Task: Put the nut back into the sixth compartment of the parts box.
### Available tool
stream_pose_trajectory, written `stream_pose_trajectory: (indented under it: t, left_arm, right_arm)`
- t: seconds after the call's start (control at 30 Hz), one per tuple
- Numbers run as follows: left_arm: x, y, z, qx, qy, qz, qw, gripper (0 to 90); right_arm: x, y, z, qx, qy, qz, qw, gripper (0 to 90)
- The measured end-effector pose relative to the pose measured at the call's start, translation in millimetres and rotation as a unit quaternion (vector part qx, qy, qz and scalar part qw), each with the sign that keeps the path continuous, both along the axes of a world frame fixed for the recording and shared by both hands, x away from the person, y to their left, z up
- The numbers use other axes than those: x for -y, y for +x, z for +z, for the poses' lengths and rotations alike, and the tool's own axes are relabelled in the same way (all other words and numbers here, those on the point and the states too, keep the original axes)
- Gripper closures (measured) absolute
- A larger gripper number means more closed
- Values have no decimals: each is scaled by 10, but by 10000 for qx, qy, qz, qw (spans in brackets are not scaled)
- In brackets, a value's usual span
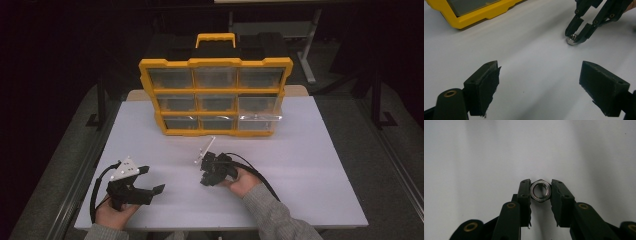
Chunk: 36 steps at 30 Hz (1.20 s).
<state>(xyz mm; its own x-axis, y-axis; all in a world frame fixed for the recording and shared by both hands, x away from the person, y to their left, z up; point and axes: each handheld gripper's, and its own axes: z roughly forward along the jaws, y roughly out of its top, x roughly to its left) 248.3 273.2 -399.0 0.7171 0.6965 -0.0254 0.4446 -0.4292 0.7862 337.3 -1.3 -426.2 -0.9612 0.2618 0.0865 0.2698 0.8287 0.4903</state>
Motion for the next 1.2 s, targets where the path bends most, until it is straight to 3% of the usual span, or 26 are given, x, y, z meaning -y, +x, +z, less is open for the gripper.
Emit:
stream_pose_trajectory:
  t: [0.2, 0.9, 1.2]
  left_arm:
    - [2, 2, -1, -3, 21, -9, 10000, 160]
    - [5, 10, -3, 29, 21, -24, 10000, 160]
    - [0, 11, 0, 44, 27, -25, 10000, 160]
  right_arm:
    - [95, -24, 137, -198, 151, -25, 9997, 692]
    - [556, 64, 914, -127, 592, -247, 9979, 692]
    - [693, 147, 1203, 23, 582, -375, 9976, 693]
